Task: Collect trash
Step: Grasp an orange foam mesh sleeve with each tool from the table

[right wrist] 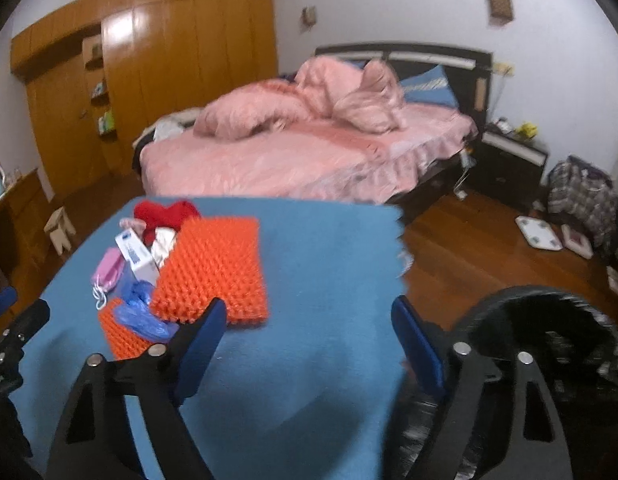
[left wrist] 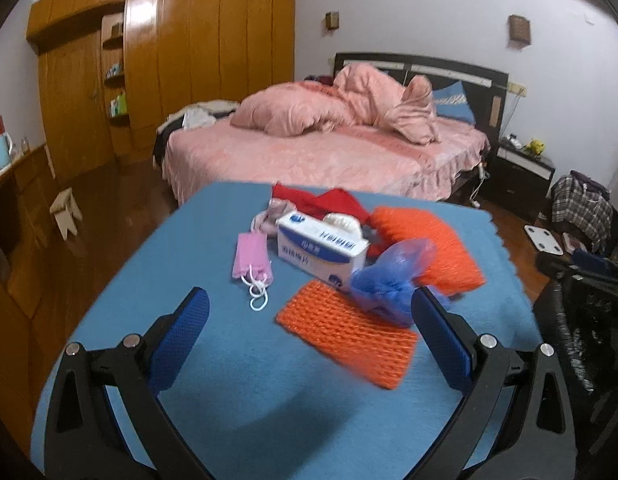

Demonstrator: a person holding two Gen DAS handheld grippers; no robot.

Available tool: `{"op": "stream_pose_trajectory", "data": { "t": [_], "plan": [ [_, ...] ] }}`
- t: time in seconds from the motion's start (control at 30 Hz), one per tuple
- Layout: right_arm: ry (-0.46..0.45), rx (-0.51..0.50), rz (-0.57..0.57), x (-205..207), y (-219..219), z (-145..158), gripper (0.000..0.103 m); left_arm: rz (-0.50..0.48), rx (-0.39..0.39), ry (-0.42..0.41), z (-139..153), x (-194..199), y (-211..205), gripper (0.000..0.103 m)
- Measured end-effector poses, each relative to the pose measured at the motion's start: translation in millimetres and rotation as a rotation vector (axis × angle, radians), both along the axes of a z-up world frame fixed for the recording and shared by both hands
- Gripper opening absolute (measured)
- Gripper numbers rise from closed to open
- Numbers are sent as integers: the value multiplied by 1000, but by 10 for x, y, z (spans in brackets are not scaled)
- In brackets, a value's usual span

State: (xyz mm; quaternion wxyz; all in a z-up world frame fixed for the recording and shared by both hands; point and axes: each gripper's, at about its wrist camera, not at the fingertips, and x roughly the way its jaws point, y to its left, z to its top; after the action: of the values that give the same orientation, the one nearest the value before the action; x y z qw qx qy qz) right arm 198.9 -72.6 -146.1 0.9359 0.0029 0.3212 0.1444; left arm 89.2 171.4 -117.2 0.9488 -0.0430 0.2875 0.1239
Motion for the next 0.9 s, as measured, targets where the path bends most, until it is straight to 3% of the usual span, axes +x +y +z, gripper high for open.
{"op": "stream_pose_trajectory", "data": {
  "t": [0.3,0.43,0.5,0.57,0.63,0.83,0.9],
  "plan": [
    [44,-49,60,408,419,-322,76,33,-9,86,-363,439,133,94],
    [72,-58,71,521,499,-448,70,38,-24,127,-520,574,167,91],
    [89,-64,84,551,535,-517,64,34,-35,147,-575,631,158,81],
    [113,-61,110,564,573,-580,43,26,-52,179,-662,693,155,78],
    [134,-44,144,550,587,-640,30,17,-62,206,-725,735,150,74],
    [131,-12,168,520,532,-634,9,-19,-92,253,-832,832,121,59],
    [129,1,165,505,509,-621,8,-33,-101,249,-813,841,102,48]
  ]
}}
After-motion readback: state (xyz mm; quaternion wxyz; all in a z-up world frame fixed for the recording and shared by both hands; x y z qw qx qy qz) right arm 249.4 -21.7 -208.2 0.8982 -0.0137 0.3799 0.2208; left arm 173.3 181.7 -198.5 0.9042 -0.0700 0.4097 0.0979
